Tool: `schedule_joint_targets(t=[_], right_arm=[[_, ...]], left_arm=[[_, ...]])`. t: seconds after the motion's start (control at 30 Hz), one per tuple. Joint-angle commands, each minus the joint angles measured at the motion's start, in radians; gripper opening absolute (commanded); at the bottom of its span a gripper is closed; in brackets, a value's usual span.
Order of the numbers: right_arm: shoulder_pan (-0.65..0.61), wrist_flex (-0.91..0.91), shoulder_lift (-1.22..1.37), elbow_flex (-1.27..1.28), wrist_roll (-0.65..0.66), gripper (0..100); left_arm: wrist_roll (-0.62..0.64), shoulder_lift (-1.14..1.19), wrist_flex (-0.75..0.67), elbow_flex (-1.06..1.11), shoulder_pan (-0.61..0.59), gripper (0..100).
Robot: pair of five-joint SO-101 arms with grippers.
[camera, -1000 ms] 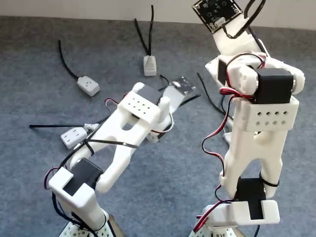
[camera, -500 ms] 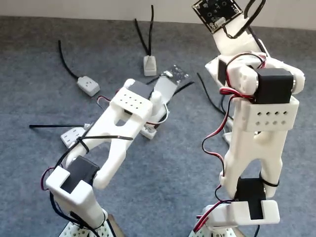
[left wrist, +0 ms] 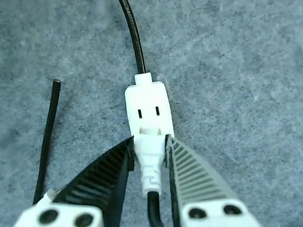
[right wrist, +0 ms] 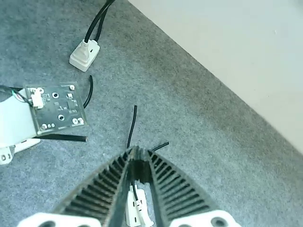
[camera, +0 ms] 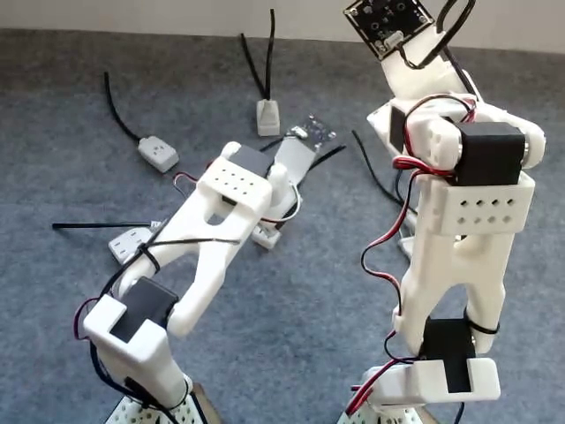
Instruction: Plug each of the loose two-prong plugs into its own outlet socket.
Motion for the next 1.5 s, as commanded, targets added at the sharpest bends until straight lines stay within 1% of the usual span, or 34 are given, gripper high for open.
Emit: schedule_joint_targets(t=[0.0, 0.13, 0.2, 0.3, 0.4, 0.6, 0.8, 0.9, 1.03, 1.47], right_arm=[[0.008, -0.015, -0.045, -0.016, 0.005, 0.9], [0.008, -0.013, -0.048, -0.016, 0.005, 0.9], [0.008, -0.013, -0.05, -0.018, 0.005, 0.9], [0.008, -0.013, -0.05, -0.018, 0.005, 0.9], [0.008, -0.013, -0.05, -0.018, 0.005, 0.9], [0.008, -0.013, -0.05, -0.018, 0.005, 0.9], [0.008, -0.013, -0.05, -0.018, 0.005, 0.9], [0.008, -0.013, -0.05, -0.018, 0.005, 0.9], [0.008, -0.013, -0.05, -0.018, 0.005, 0.9], [0.008, -0.013, -0.05, -0.018, 0.005, 0.9]], left_arm=[[0.051, 0.061, -0.071, 0.007, -0.016, 1], [0.058, 0.113, -0.048, -0.036, -0.019, 1], [0.098, 0.114, -0.006, -0.054, -0.021, 1], [0.13, 0.087, 0.043, -0.076, -0.027, 1], [0.16, 0.024, 0.061, -0.074, -0.038, 1], [0.17, -0.09, 0.052, 0.035, -0.033, 1], [0.17, -0.096, -0.023, 0.102, -0.03, 1], [0.167, -0.096, -0.052, 0.127, 0.002, 1], [0.167, -0.096, -0.054, 0.131, 0.039, 1], [0.17, -0.088, -0.048, 0.134, 0.044, 1]])
